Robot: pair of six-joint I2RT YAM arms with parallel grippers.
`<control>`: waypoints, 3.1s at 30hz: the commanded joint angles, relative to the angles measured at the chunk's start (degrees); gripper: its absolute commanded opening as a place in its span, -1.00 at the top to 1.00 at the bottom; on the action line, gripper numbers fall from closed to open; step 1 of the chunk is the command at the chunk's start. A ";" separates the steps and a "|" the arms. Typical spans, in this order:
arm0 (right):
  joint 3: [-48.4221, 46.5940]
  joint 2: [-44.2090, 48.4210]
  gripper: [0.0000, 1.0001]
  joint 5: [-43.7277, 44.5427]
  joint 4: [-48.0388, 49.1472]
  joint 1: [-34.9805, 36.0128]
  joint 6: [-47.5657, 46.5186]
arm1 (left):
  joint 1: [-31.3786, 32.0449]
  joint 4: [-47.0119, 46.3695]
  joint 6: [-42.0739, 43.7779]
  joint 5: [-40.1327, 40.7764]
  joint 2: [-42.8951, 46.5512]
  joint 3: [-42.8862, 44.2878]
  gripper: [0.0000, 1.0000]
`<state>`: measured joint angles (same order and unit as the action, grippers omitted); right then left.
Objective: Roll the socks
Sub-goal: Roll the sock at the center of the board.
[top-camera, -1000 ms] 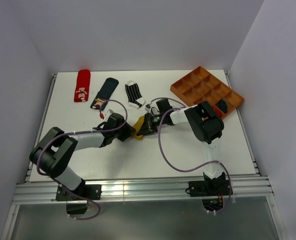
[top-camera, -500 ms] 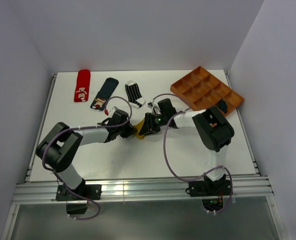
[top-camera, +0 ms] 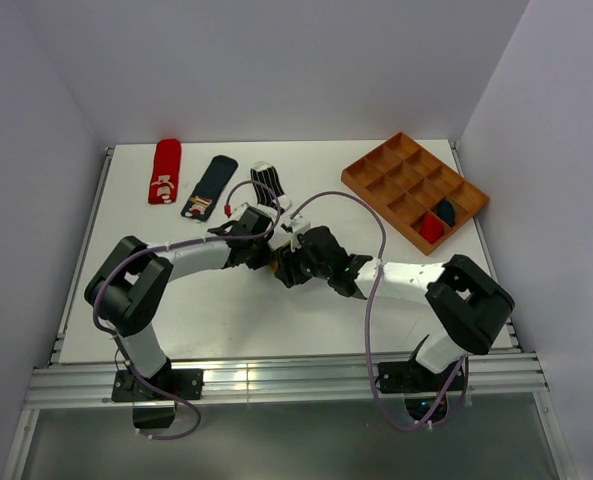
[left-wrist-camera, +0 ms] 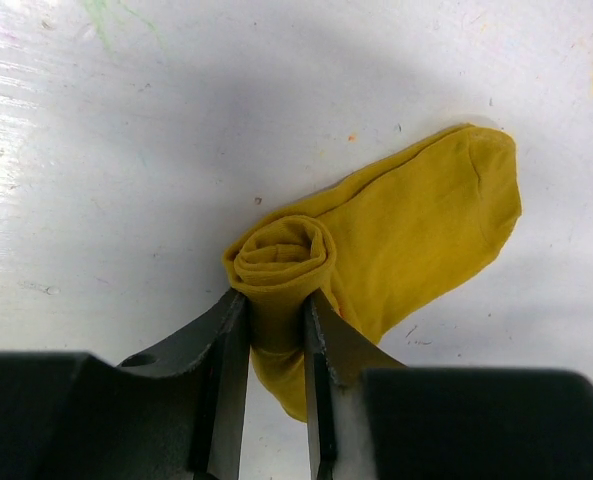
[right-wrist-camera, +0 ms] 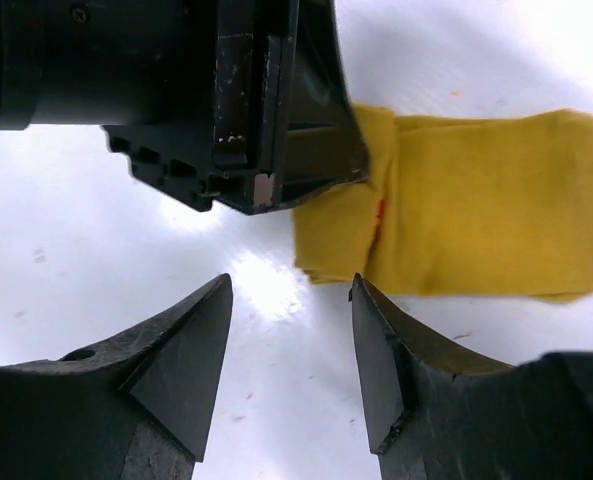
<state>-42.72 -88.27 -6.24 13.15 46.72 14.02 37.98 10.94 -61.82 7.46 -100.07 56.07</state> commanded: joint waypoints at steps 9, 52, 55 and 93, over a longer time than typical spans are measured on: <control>-0.52 -4.63 -0.18 12.92 10.58 5.31 -6.55 | 0.78 10.15 3.90 0.54 -2.67 2.37 0.63; -1.49 -21.93 1.00 -45.33 23.92 -18.06 27.96 | -2.38 -13.57 -9.02 -1.04 20.09 -19.07 -0.46; -0.62 -25.37 1.00 -48.25 33.03 -19.91 36.65 | -2.38 -16.82 -9.98 -1.75 19.74 -20.65 -0.46; 1.94 -31.62 1.00 -44.47 27.46 -22.20 35.55 | -1.33 -14.02 -12.27 -1.58 3.22 -11.34 0.09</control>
<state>-41.25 -118.21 -54.28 47.42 24.84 52.66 35.97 -6.66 -74.67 4.43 -95.18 42.98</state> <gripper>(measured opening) 0.167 0.476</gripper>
